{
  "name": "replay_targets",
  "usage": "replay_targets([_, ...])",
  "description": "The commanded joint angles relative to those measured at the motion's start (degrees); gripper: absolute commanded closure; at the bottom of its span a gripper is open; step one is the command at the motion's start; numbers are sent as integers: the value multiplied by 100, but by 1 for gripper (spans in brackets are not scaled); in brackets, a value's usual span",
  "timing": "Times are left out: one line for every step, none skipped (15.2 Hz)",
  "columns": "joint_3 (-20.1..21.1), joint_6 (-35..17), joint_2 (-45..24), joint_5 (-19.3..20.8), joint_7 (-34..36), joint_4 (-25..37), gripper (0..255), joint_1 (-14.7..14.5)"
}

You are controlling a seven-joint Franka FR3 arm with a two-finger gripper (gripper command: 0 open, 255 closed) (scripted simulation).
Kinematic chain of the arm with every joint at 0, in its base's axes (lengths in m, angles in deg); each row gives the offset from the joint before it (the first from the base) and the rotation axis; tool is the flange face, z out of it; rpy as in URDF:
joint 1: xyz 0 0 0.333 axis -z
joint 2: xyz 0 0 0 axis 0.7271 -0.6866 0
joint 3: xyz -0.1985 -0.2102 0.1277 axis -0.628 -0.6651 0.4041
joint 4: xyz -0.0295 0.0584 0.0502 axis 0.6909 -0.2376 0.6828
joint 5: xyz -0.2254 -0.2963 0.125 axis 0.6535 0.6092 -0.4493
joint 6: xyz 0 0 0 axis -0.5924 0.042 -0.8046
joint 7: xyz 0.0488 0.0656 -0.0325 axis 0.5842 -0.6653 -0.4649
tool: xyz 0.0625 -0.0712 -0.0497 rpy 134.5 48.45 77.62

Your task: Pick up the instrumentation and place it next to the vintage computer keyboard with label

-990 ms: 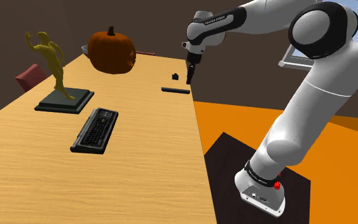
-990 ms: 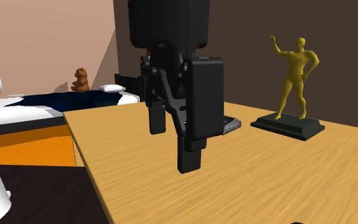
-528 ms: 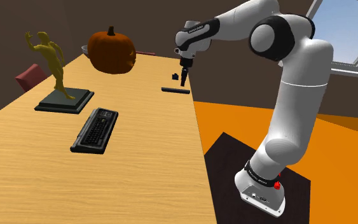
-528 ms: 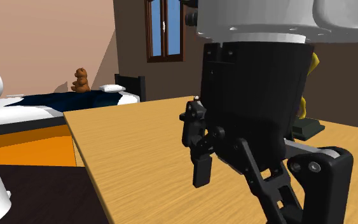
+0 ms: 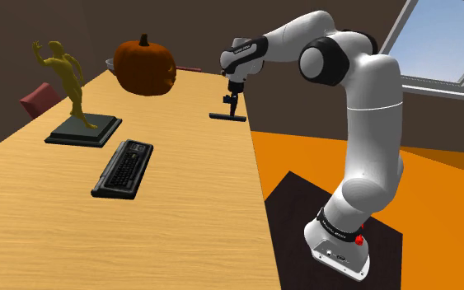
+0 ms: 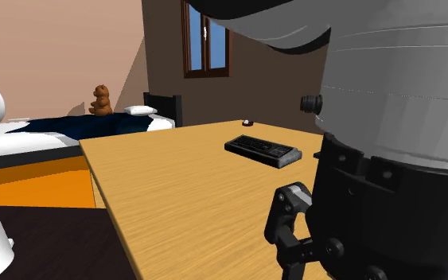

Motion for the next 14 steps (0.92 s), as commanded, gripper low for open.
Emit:
replay_targets([12,-138,-54,-23,-22,-84,0,3])
replay_targets([19,-202,-82,-34,-30,-122,0,3])
replay_targets([30,-302,-128,-53,-42,-177,0,4])
replay_targets([30,-302,-127,-53,-42,-179,0,4])
replay_targets([30,-302,-128,-53,-42,-178,0,4])
replay_targets([30,-302,-128,-53,-42,-178,0,4])
replay_targets([30,-302,-128,-53,-42,-177,0,4])
replay_targets([30,-302,-128,-53,-42,-177,0,4])
replay_targets([30,-302,-128,-53,-42,-177,0,4])
replay_targets([30,-302,-128,-53,-42,-177,0,4])
replay_targets([30,-302,-128,-53,-42,-177,0,4])
replay_targets([30,-302,-128,-53,-42,-177,255,4])
replay_targets([30,-302,-128,-53,-42,-177,255,4])
replay_targets([30,-302,-128,-53,-42,-177,255,4])
